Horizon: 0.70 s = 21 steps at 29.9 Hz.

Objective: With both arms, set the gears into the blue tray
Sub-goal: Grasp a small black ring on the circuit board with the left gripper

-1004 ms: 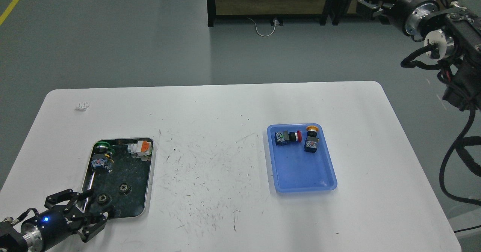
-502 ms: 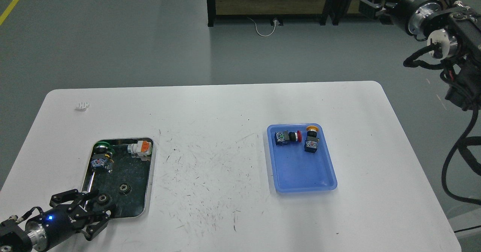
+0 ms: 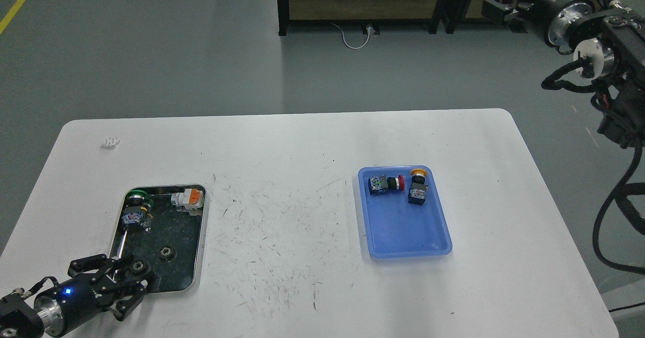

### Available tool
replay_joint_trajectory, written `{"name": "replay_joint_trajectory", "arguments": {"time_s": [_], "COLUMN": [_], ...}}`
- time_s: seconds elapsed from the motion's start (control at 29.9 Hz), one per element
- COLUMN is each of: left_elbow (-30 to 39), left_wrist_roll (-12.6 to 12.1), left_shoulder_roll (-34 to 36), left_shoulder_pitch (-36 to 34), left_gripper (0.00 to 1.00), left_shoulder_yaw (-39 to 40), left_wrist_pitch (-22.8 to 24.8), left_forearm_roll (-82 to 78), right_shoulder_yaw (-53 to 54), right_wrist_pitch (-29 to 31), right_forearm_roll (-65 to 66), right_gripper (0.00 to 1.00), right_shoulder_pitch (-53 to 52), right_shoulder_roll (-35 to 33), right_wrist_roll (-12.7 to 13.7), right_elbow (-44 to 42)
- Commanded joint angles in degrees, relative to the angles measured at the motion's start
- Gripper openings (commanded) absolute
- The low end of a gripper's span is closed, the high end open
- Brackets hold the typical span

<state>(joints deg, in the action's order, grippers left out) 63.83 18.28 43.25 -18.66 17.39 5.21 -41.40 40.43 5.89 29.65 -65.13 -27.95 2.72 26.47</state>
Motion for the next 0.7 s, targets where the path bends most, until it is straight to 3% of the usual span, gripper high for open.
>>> {"name": "replay_joint_trajectory", "arguments": {"time_s": [0.0,0.23,0.54,0.67], "left_elbow": [-0.20,-0.20,-0.20,-0.20], "left_wrist_roll": [-0.34,-0.96,-2.10,-2.54], "left_shoulder_roll": [0.00,0.00,0.00,0.08], "left_shoulder_pitch": [-0.06,-0.32,-0.58,-0.58], "left_gripper": [0.54,0.51,0.31,0.27], "left_shoulder_yaw": [0.01,0.01,-0.08,-0.08], "left_wrist_pitch": [-0.02,0.06,0.15,0.15], "left_forearm_roll": [0.00,-0.09,-0.35,-0.44], "right_shoulder_yaw": [0.00,0.00,0.00,0.00], "right_wrist_pitch": [-0.09,0.00,0.00,0.00], "right_forearm_roll": [-0.03,-0.03,-0.03,-0.03], "right_gripper": [1.00,1.00,1.00,1.00], "right_shoulder_pitch": [0.00,-0.08,-0.08,-0.08], "right_shoulder_roll": [0.00,-0.09,-0.26,-0.26], "right_wrist_roll": [0.00,0.00,0.00,0.00], "right_elbow": [0.07,-0.02,-0.02,0.07]}}
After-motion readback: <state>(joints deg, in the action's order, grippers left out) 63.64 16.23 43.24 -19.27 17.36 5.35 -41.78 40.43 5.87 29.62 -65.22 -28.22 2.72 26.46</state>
